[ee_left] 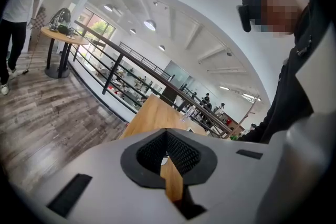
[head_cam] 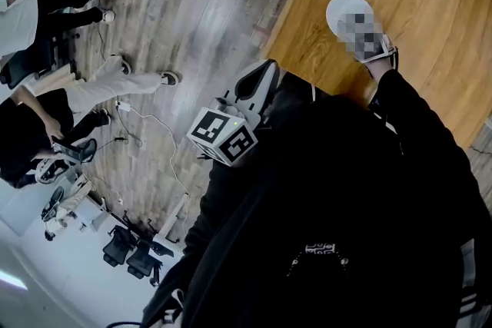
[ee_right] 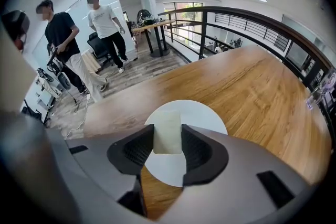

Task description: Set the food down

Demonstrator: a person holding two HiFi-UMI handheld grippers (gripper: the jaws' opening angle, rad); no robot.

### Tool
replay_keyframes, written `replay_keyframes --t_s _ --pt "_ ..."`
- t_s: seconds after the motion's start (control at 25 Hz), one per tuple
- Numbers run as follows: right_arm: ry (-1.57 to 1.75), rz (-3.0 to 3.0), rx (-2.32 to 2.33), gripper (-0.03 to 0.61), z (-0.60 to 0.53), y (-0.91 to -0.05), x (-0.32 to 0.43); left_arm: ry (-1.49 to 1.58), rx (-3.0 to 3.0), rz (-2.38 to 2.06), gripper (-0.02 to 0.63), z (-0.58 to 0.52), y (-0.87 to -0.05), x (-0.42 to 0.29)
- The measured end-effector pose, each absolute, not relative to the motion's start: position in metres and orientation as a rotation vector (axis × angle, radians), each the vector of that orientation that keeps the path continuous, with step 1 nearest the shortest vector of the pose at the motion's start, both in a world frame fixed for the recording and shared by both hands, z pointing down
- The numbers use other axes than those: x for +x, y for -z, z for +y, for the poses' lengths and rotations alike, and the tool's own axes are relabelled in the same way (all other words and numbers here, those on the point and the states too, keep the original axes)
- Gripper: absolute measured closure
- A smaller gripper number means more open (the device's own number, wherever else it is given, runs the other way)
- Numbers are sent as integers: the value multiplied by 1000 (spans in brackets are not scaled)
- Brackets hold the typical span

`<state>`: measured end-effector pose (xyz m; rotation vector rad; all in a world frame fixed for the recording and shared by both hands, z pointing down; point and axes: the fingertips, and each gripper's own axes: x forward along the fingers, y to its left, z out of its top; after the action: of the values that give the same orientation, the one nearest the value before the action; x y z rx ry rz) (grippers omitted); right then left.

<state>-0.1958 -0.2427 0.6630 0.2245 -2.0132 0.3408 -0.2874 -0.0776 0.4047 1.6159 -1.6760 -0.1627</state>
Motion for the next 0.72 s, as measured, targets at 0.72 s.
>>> replay_keyframes --t_s 0.72 --pt "-268 -1907 186 407 -237 -711 -187 144 1606 -1701 614 -63 -407 -289"
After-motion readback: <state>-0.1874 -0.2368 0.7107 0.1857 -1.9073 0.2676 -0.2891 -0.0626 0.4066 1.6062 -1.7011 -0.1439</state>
